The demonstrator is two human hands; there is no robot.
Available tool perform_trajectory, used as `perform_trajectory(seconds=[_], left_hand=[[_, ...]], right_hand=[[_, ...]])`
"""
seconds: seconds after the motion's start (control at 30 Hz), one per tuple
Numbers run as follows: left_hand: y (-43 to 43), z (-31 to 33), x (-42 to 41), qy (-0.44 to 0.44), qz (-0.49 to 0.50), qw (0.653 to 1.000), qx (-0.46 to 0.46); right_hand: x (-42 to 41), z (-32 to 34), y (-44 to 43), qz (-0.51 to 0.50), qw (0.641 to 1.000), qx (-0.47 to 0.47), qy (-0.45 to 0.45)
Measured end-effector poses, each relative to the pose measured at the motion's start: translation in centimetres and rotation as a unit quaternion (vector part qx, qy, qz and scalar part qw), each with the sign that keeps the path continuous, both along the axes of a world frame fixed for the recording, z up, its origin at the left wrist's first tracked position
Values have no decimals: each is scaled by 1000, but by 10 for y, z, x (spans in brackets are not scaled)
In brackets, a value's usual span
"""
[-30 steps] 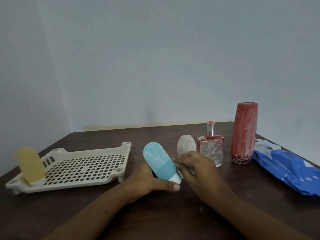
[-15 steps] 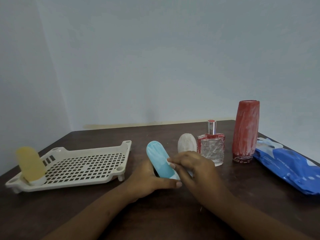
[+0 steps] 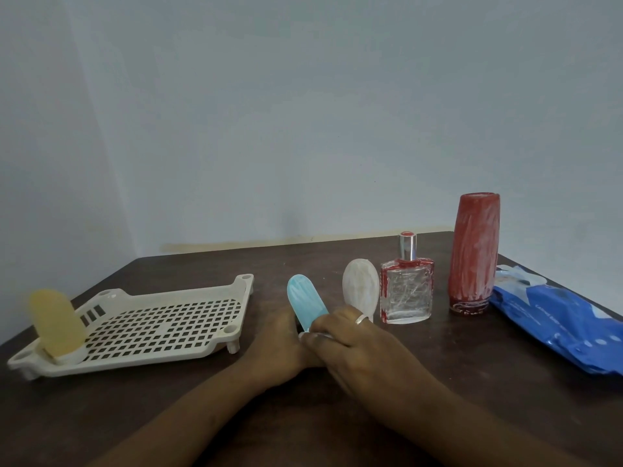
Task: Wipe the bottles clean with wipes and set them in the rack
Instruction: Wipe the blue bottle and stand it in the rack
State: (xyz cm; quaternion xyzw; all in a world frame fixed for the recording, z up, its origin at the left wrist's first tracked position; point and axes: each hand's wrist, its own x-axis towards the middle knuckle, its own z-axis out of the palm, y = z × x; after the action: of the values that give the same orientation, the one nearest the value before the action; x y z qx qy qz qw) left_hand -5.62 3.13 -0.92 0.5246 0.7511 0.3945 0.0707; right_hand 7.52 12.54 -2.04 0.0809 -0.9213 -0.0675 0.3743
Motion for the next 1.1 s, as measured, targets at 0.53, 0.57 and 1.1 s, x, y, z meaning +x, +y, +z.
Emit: perform_trajectory(seconds=[0.53,0.57,1.1], left_hand=[[-9,5,4,-194,-88,977,7],[-9,5,4,-199,-87,976,5],[-8,3,3,-183,-91,979,-8]], right_hand=[[-1,8,11,-53,993,-78,76],[0,9,11,-60,991,-93,75],[0,8,17,-58,960,-266,58]])
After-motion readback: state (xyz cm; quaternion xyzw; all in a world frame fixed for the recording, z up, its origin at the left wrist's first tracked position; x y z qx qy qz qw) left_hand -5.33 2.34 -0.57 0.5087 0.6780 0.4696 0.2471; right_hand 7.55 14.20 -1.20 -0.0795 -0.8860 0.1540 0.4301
